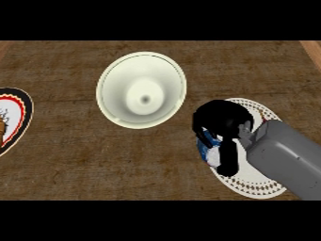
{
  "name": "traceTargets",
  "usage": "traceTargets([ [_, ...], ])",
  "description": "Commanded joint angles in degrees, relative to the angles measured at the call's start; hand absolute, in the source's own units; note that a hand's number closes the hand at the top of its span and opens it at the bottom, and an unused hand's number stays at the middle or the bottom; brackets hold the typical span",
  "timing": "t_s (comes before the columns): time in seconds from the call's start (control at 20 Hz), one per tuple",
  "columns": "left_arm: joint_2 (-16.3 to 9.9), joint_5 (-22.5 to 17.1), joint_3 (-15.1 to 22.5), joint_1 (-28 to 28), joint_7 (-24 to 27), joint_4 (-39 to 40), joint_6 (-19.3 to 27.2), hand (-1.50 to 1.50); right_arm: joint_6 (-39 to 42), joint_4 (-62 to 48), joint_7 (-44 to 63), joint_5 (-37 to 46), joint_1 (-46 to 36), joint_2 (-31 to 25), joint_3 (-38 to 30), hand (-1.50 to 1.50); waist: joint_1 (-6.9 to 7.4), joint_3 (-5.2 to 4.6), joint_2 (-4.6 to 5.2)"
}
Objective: Pick the can from the placemat and place it in the bowl
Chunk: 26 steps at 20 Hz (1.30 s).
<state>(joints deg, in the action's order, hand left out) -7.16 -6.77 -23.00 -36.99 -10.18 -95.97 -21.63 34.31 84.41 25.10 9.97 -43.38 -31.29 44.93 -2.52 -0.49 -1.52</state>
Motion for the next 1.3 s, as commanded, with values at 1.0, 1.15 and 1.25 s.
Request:
traceTargets([
  [1.0, 6.9, -4.8, -2.5, 15.7, 7.1, -7.7, -3.6, 0.00, -23.9, 2.9, 31.2, 21.3, -15.4, 21.8, -5.0, 1.50, -6.08, 0.17, -1.44],
  [1.15, 7.0, -5.0, -3.1, 16.4, 7.0, -7.2, -4.0, 0.00, -26.1, 2.0, 33.2, 23.3, -16.9, 22.8, -6.7, 1.50, -5.86, 0.16, -1.05],
  [1.25, 7.0, -5.0, -3.8, 16.4, 7.6, -7.3, -4.7, 0.00, -27.0, 1.3, 33.8, 24.1, -17.3, 22.0, -8.6, 1.50, -5.82, 0.28, -0.84],
])
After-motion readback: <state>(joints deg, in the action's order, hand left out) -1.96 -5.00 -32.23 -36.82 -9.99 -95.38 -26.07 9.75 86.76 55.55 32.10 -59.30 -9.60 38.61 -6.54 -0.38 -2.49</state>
